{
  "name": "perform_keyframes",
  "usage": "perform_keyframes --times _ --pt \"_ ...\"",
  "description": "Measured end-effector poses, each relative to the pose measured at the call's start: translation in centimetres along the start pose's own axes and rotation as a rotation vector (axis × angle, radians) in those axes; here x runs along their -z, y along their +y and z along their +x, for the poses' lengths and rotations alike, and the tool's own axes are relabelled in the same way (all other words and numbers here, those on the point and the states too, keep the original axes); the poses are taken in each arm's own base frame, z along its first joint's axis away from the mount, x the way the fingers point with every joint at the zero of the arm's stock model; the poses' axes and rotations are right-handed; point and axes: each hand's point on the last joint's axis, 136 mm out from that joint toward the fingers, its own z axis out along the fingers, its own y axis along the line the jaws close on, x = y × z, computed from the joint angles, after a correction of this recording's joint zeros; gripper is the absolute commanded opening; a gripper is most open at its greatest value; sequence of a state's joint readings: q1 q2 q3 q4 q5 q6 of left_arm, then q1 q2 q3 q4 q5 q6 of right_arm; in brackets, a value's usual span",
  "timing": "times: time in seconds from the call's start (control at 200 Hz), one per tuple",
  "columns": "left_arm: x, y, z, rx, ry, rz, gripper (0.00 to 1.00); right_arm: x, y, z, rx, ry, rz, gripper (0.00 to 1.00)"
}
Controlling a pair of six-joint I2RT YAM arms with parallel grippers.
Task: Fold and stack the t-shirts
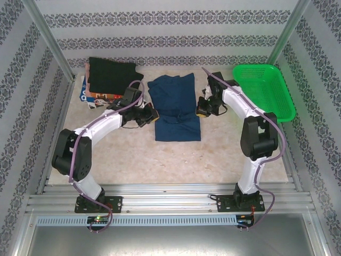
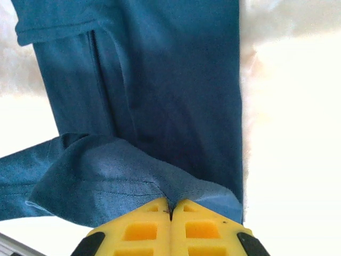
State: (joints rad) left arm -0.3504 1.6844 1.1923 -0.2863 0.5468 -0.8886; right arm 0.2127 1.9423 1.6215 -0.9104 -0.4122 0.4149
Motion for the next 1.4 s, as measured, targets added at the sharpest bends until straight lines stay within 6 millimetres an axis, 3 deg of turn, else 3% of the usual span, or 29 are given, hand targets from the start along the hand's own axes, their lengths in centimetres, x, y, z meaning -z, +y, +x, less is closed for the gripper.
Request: perform_keyframes --times 0.285,0.684,1.174,1.244,1.274,1.334,1.359,1.399 --pt "-0.6 0.5 -1.6 -0.014 -0.008 -0.01 0.0 -1.3 0.2 -2.2 0.008 -0.006 0.002 0.0" --pt "-2.9 1.8 -4.0 0.006 0.012 -0.027 0.0 -2.6 0.6 -4.6 0.023 -0.005 0.004 0.0" --pt "-6.4 3.1 -6.9 0.028 0.031 -0.035 0.0 -5.6 -1.4 -7.9 -0.02 0.013 0.022 0.0" --pt "-6.8 3.0 -7.4 0.028 0.027 -0.033 0.0 -5.9 -1.4 -8.5 -0.02 0.01 0.021 0.05" --pt "-6.9 3.0 -7.6 0.028 0.026 -0.033 0.05 -6.0 -1.5 -8.8 -0.022 0.007 0.02 0.07" --pt "-7.1 3.0 -7.9 0.027 0.023 -0.031 0.27 -6.1 -1.5 -9.3 -0.024 0.005 0.02 0.16" --pt "-7.1 3.0 -8.1 0.026 0.021 -0.03 0.31 -6.2 -1.4 -9.5 -0.023 0.004 0.018 0.24" --pt "-7.1 2.9 -8.4 0.023 0.016 -0.029 0.37 -6.3 -1.5 -9.7 -0.037 0.004 0.016 0.28"
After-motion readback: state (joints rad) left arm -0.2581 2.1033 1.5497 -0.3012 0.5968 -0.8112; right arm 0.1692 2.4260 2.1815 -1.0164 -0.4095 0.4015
